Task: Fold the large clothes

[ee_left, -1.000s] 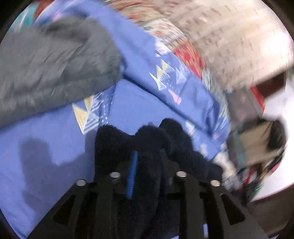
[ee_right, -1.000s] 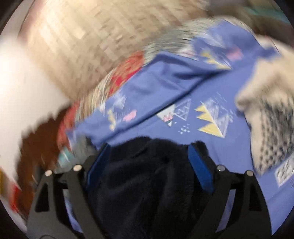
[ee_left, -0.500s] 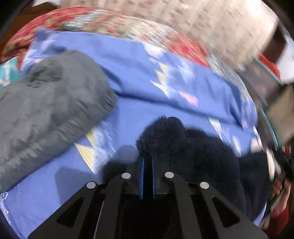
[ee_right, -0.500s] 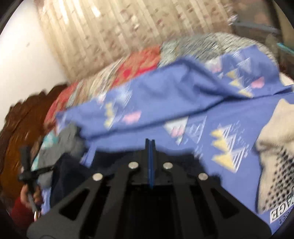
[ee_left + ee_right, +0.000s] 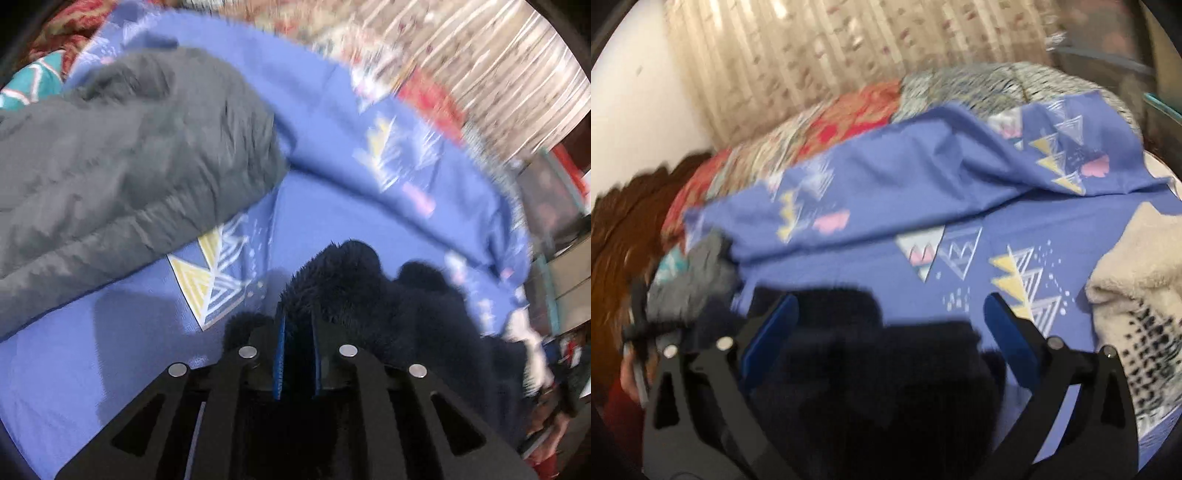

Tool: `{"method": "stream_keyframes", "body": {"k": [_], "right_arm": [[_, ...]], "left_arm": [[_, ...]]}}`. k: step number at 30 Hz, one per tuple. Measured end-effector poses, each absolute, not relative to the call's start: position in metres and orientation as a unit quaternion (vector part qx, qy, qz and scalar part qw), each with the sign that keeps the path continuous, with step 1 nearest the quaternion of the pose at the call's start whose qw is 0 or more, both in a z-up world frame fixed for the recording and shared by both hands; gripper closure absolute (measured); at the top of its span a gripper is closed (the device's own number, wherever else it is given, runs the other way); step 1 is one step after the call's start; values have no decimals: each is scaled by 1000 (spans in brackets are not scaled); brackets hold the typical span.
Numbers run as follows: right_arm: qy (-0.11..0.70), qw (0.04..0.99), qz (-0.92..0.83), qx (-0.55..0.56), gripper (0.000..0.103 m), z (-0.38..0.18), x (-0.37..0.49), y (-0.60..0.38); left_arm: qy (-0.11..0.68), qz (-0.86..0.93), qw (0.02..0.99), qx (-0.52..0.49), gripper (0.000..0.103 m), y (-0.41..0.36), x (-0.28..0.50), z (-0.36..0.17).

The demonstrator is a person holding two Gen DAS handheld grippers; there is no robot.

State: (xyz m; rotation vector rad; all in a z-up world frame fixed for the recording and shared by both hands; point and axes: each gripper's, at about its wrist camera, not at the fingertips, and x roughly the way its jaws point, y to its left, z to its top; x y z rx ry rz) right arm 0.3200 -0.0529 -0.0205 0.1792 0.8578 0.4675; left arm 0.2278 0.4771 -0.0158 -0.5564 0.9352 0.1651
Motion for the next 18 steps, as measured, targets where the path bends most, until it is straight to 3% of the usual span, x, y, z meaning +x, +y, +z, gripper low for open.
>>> {"method": "stream_keyframes", "body": {"k": [3, 4, 5, 6, 7, 8, 12, 15, 16, 17, 18], "right_arm": [[479, 844, 231, 71, 6, -43, 331, -51], [508, 826, 235, 71, 10, -55, 336, -46], [529, 809, 247, 72, 45, -64, 340, -40], [540, 796, 265, 71, 65, -70, 346, -31], [529, 804, 264, 69, 83, -67, 349, -27], [501, 821, 264, 70, 86, -59, 351, -24], [408, 870, 253, 114, 87, -35, 366, -25], [441, 866, 219, 93, 86, -66, 394, -10], [481, 850, 202, 73, 76, -91, 404, -2], [530, 825, 186, 52, 55, -119, 412, 5], [559, 808, 180, 49, 49, -134, 416, 7]], "left_arm": [[402, 75, 877, -254, 68, 462, 208, 15], [398, 59, 880, -253, 68, 455, 208, 22], [396, 38, 883, -248, 68, 443, 207, 28], [393, 24, 888, -237, 68, 429, 207, 34], [387, 17, 893, -230, 68, 417, 209, 38], [378, 2, 899, -222, 68, 403, 209, 40], [400, -38, 900, -166, 68, 357, 228, 16], [447, 1, 890, -86, 68, 337, 258, -26], [470, 19, 880, -71, 68, 338, 270, -42], [487, 28, 870, -71, 68, 342, 279, -56], [493, 33, 866, -75, 68, 348, 283, -64]]}}
